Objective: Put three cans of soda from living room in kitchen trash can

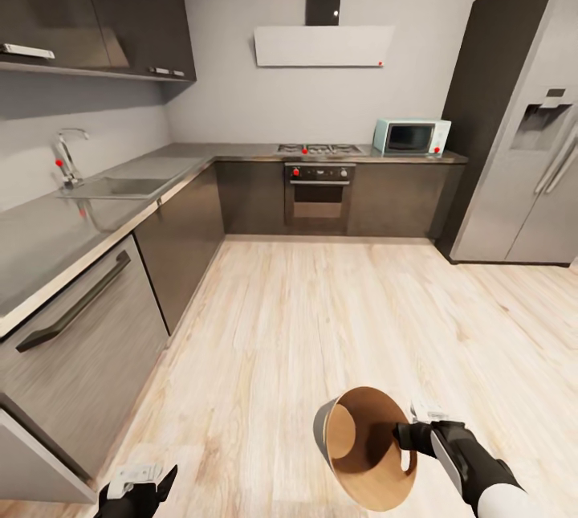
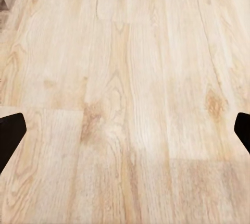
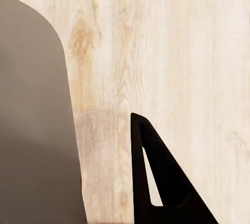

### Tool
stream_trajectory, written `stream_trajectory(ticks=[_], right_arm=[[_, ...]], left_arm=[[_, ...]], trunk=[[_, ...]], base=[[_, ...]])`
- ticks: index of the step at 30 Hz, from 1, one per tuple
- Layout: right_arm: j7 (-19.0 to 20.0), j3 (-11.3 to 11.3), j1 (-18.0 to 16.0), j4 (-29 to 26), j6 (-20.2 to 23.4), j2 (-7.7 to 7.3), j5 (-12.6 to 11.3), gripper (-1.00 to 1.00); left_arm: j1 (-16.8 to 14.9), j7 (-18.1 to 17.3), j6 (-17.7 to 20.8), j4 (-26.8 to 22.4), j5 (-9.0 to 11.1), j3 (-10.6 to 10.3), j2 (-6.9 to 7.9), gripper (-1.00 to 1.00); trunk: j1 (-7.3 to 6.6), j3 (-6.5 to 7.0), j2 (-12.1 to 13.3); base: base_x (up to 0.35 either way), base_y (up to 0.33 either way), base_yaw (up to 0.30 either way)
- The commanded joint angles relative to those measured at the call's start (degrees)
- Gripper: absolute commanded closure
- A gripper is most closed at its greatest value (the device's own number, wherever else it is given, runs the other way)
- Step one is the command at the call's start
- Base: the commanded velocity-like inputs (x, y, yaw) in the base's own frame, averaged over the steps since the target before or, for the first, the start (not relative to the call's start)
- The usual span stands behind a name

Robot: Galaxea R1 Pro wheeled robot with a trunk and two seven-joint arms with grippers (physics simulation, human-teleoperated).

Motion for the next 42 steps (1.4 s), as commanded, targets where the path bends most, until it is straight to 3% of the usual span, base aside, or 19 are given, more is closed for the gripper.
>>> stream_trajectory(ticks=[1,26,30,42], right_arm=[[0.01,-0.11,1.07,-0.10,-1.77,-0.11,-0.65,1.00],[-0.12,-0.31,2.23,-0.13,-3.27,0.15,-0.77,1.00],[-0.16,-0.83,2.23,-0.13,-3.26,0.13,-1.96,1.00],[-0.46,-1.94,2.25,-0.13,-3.25,-0.24,-3.81,1.00]], left_arm=[[0.00,-0.01,0.00,0.01,-0.02,0.00,0.00,-1.00],[0.00,0.03,-0.03,0.09,-0.04,0.00,0.00,-1.00],[0.00,0.04,-0.03,0.09,-0.03,0.00,0.00,-1.00],[0.00,-0.18,-2.52,0.10,0.04,0.00,0.00,-1.00]], trunk=[[-0.23,0.20,0.41],[-5.72,4.68,10.44],[-6.60,5.41,12.04],[-6.60,5.73,12.04]], base=[[0.000,0.000,0.000],[0.000,0.000,-0.002],[0.000,0.000,-0.132],[0.000,0.000,-0.230]])
